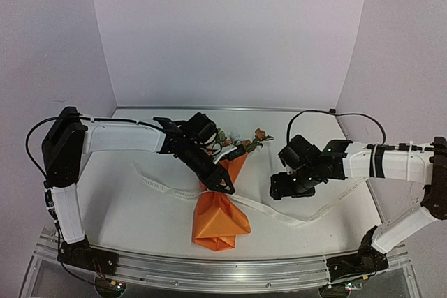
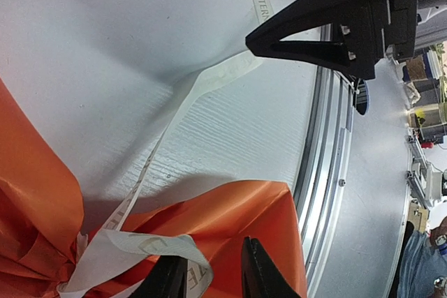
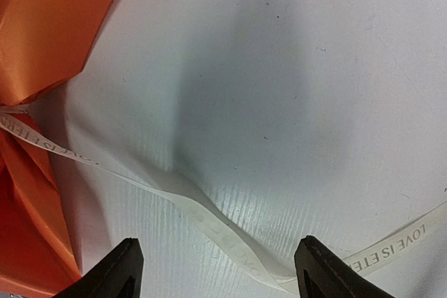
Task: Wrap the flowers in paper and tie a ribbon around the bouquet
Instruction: Cross the half-tied ribbon over the folded bouquet.
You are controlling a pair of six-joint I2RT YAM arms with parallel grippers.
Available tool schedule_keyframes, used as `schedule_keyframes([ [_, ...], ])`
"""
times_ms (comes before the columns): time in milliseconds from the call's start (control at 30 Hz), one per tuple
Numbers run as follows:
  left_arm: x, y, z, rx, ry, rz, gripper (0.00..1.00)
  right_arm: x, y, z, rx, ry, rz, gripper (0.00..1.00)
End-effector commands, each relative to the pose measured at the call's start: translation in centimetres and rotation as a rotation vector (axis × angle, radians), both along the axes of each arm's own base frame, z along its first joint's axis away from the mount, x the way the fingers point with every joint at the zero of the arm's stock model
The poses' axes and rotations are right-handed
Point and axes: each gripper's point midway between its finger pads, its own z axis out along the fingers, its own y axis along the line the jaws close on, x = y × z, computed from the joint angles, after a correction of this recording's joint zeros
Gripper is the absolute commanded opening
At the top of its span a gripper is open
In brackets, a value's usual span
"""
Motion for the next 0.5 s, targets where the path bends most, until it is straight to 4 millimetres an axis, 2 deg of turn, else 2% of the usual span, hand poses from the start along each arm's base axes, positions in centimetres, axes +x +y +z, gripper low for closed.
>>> schedule_keyframes([
  [0, 0.0, -1.2, 2.5, -0.074, -0.034, -0.050, 0.39, 0.6, 0.0, -0.1, 0.033, -0.003, -0.036, 0.78],
  [200, 0.0, -2.1, 3.4, -0.098, -0.051, -0.047, 0.49, 0.7, -0.7, -0.4, 0.029, 0.004, -0.057, 0.79],
  [467, -1.1, -4.1, 2.9, -0.071, -0.046, -0.105, 0.41, 0.9, -2.3, -1.3, 0.026, 0.022, -0.127, 0.80],
])
